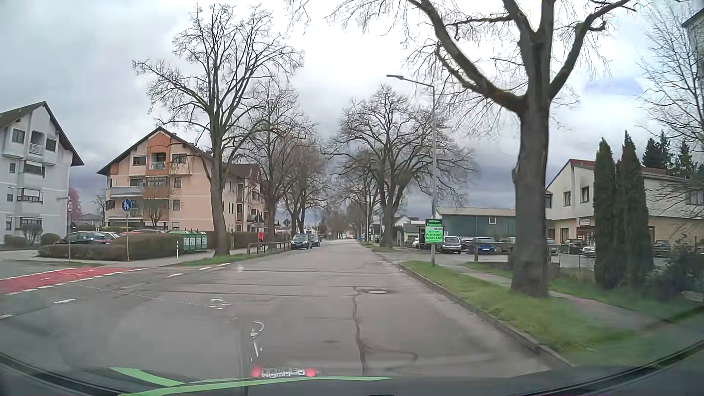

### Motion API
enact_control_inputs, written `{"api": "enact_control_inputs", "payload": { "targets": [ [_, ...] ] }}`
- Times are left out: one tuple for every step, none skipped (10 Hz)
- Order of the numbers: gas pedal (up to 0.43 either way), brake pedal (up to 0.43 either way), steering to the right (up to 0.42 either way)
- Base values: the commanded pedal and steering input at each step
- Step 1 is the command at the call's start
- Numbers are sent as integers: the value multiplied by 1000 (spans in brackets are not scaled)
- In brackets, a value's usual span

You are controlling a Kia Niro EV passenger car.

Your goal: Follow the waypoints while adhering to traffic rules and regulations

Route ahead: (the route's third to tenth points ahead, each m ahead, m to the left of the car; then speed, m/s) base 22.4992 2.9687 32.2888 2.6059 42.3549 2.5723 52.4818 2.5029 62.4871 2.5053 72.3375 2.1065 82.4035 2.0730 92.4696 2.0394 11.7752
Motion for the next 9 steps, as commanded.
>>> {"api": "enact_control_inputs", "payload": {
  "targets": [
    [98, 0, 0],
    [98, 0, 0],
    [98, 0, 0],
    [98, 0, 1],
    [98, 0, 0],
    [98, 0, 1],
    [98, 0, 1],
    [98, 0, 3],
    [87, 0, 4]
  ]
}}
